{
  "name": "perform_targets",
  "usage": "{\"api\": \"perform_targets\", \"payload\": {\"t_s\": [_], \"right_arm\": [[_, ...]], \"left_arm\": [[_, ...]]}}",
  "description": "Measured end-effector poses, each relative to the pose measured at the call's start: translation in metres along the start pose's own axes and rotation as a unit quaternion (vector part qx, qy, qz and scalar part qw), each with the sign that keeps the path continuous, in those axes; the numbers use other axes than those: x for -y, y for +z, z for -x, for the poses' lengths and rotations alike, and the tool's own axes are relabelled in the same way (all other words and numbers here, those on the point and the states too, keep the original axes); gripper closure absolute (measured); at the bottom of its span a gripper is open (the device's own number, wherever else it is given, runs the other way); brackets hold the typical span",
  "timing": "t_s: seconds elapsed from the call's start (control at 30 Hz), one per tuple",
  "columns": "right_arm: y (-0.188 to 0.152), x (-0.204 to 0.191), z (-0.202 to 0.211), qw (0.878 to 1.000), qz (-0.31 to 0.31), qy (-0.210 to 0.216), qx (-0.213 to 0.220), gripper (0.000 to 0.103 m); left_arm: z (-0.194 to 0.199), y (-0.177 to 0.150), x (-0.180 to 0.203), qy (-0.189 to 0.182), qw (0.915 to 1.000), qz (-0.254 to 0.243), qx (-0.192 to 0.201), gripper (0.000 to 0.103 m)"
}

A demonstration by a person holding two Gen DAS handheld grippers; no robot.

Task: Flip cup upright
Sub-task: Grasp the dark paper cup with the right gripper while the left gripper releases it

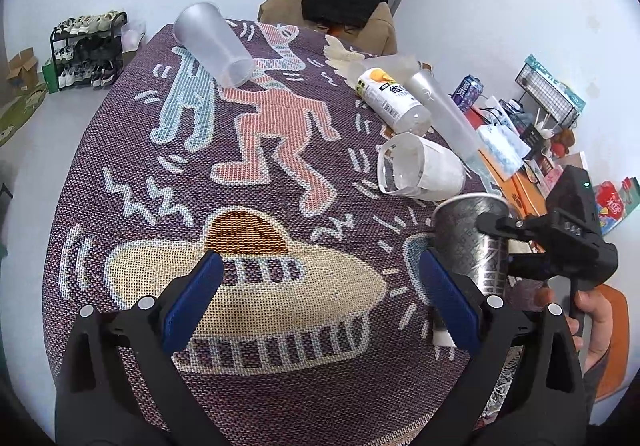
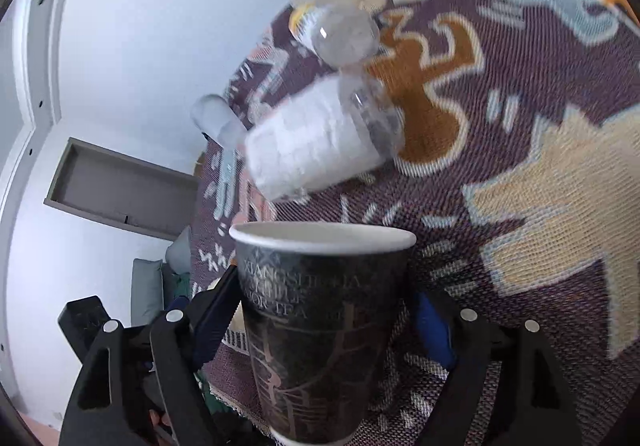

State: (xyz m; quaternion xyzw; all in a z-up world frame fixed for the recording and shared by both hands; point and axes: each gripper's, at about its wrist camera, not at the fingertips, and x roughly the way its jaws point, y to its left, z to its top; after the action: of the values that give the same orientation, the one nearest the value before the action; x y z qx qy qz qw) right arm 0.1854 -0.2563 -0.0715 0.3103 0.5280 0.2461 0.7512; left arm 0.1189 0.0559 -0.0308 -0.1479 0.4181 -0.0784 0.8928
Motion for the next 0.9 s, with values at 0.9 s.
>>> {"api": "perform_targets", "payload": {"t_s": [0.9], "right_arm": [[-0.051, -0.112, 0.046, 0.897, 0.343, -0.135, 0.243, 0.025]], "left_arm": [[0.011, -0.003, -0.007, -0.004, 0.9997, 0.017, 0.016, 0.006]]}}
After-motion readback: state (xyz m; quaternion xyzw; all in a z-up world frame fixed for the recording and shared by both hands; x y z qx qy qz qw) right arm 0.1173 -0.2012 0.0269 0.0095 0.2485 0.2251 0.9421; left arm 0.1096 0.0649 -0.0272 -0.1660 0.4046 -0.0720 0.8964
